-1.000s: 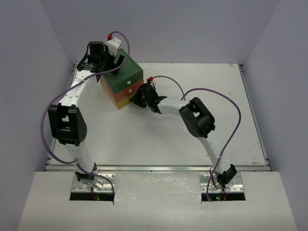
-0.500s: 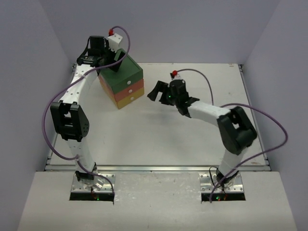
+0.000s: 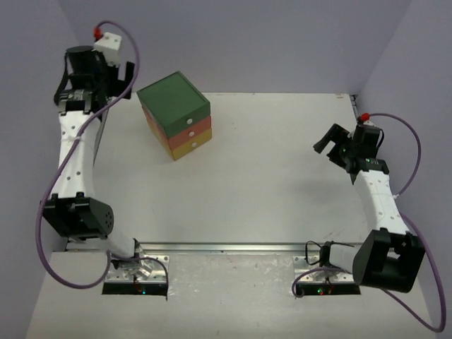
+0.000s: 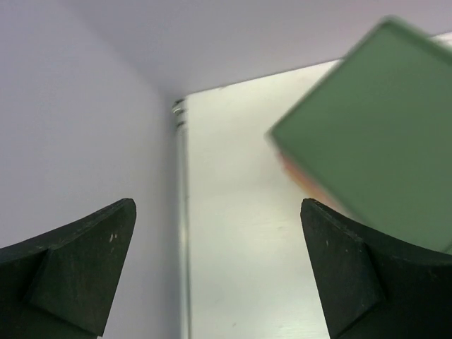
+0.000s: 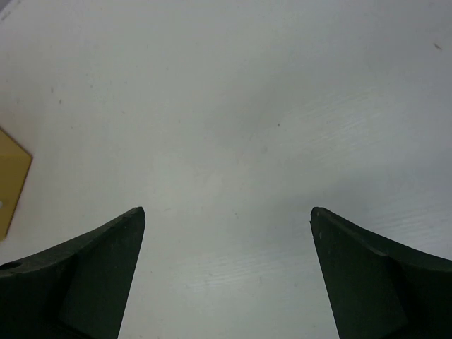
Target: Organize the makeup
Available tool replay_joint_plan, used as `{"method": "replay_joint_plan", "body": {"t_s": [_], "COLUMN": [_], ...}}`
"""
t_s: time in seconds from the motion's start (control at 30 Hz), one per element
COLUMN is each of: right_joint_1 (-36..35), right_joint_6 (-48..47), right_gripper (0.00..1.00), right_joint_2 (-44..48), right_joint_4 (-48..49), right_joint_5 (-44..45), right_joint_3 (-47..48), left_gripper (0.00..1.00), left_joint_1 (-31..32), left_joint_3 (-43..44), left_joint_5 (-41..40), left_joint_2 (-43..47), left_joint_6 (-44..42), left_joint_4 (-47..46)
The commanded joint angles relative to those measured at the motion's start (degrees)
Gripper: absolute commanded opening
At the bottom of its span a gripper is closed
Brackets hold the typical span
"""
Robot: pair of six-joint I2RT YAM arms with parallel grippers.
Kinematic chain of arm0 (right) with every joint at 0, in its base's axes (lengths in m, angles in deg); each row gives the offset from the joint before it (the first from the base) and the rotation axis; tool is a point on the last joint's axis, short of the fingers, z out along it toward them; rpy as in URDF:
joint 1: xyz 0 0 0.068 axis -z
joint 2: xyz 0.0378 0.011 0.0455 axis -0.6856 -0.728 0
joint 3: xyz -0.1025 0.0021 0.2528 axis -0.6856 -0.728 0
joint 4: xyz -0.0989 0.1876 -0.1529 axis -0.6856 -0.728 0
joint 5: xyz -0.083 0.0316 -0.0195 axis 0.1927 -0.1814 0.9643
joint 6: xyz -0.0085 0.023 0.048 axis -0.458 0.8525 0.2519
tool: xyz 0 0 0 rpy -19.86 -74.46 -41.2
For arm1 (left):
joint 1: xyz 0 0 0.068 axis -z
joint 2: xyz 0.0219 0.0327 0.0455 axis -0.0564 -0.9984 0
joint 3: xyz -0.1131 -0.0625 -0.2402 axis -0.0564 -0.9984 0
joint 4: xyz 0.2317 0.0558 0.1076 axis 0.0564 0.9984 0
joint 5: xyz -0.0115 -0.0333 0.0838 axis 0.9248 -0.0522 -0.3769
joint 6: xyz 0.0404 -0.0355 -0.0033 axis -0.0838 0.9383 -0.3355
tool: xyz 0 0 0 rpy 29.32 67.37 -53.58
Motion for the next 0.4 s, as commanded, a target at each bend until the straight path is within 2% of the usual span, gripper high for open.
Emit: {"method": "replay_joint_plan", "body": {"t_s": [0.0,0.1,0.27,0.37], "right_joint_1": [-0.88,-0.88,-0.88,-1.05], "right_joint_6": [0.74,0.65,2.67,1.94], "right_gripper": [0.99,0.99,0.99,0.99], "right_joint_2": [5.19,5.97,5.66,4.69], "right_joint_4": [-2.03,-0.86,2.07,3.61], "right_joint_5": [3.96,3.14,4.67,5.25], "right_joint_3": [-3.33,-5.02,-7.5,-7.63], "left_gripper": [1.0,1.0,1.0,1.0], "left_joint_1": [-10.49,-12.07,-13.27,-13.92], "left_joint_3": [-15.0,-26.04,-34.64,-42.52], "left_joint_5": [-1.26,-1.3,-3.35,-3.22], "left_joint_2": [9.47,15.22,20.47,24.32], "left_joint_6": [3.31,1.88,0.92,0.32], "left_joint_4": [0.23,-2.77,-2.63,-6.35]}}
